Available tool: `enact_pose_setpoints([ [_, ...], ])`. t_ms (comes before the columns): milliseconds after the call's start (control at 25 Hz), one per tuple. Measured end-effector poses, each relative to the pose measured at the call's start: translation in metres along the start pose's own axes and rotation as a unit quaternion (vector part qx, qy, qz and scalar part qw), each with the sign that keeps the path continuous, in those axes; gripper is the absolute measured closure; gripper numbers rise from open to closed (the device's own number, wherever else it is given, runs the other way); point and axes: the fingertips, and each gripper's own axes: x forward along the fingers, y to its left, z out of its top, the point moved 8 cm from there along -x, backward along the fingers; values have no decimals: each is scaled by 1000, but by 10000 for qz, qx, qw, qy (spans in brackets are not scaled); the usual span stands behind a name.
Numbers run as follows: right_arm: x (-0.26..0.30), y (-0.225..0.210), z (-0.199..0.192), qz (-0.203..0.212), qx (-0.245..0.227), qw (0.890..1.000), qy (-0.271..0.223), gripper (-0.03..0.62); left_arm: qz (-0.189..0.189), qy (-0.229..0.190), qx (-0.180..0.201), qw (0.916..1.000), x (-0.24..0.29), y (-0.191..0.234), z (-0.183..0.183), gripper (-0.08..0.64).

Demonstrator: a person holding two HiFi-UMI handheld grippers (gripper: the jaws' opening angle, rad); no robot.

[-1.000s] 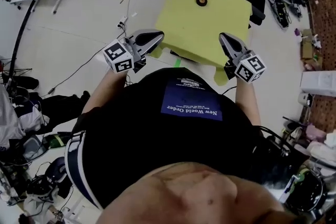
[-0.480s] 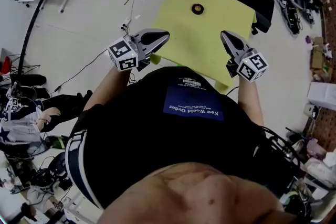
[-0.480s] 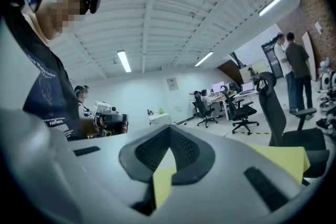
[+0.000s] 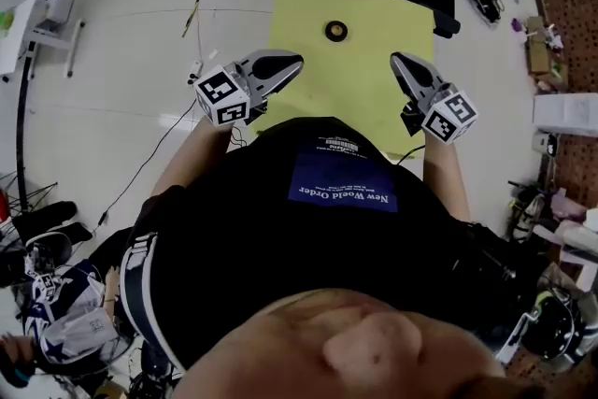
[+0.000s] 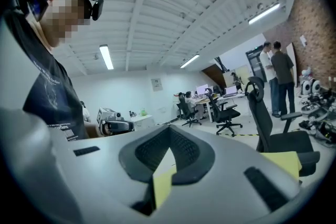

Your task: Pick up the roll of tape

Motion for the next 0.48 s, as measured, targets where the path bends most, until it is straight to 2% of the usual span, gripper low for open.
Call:
enact_pose_setpoints([
  [120, 13, -1, 0, -299, 159, 9994, -4, 606, -237, 154, 64, 9996, 1, 30, 1, 554],
  [240, 19, -6, -4, -423, 210, 9989, 34, 604, -350, 255, 103, 9990, 10, 53, -3, 554],
  [480, 4, -41, -10, -331, 340, 9988, 128, 606, -81, 447, -37, 9990, 53, 68, -11, 554],
])
